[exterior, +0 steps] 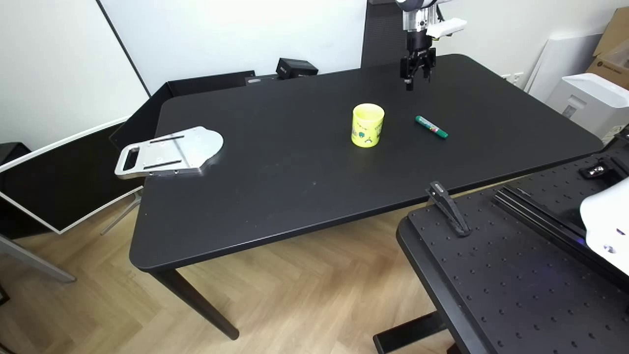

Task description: Take the marker out of the mug and put it on the table

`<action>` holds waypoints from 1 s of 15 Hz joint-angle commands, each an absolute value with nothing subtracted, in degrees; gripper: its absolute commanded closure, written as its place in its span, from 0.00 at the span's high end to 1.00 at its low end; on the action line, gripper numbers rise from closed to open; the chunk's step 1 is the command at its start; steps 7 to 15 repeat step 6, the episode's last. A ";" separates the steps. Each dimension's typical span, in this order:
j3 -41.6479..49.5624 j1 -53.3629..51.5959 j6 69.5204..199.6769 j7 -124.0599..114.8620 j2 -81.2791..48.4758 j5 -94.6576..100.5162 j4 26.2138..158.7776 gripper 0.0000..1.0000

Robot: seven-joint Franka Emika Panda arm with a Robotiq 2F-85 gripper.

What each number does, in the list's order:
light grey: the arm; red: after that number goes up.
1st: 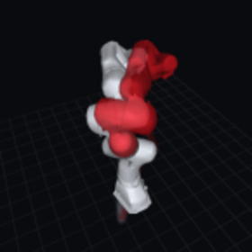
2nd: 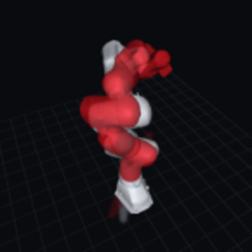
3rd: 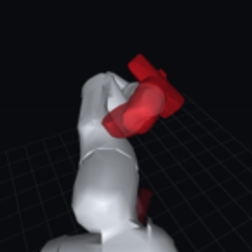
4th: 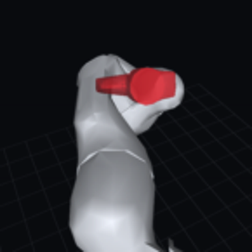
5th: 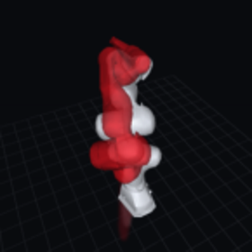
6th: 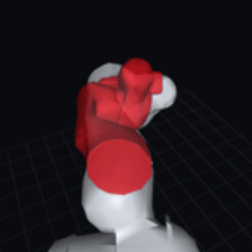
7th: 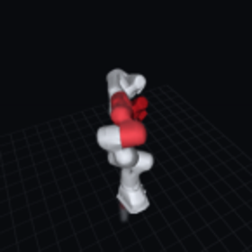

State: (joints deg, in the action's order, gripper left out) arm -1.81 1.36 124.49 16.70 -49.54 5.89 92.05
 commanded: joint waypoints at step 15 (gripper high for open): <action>-1.86 -1.32 141.43 12.05 -43.82 7.28 100.64 1.00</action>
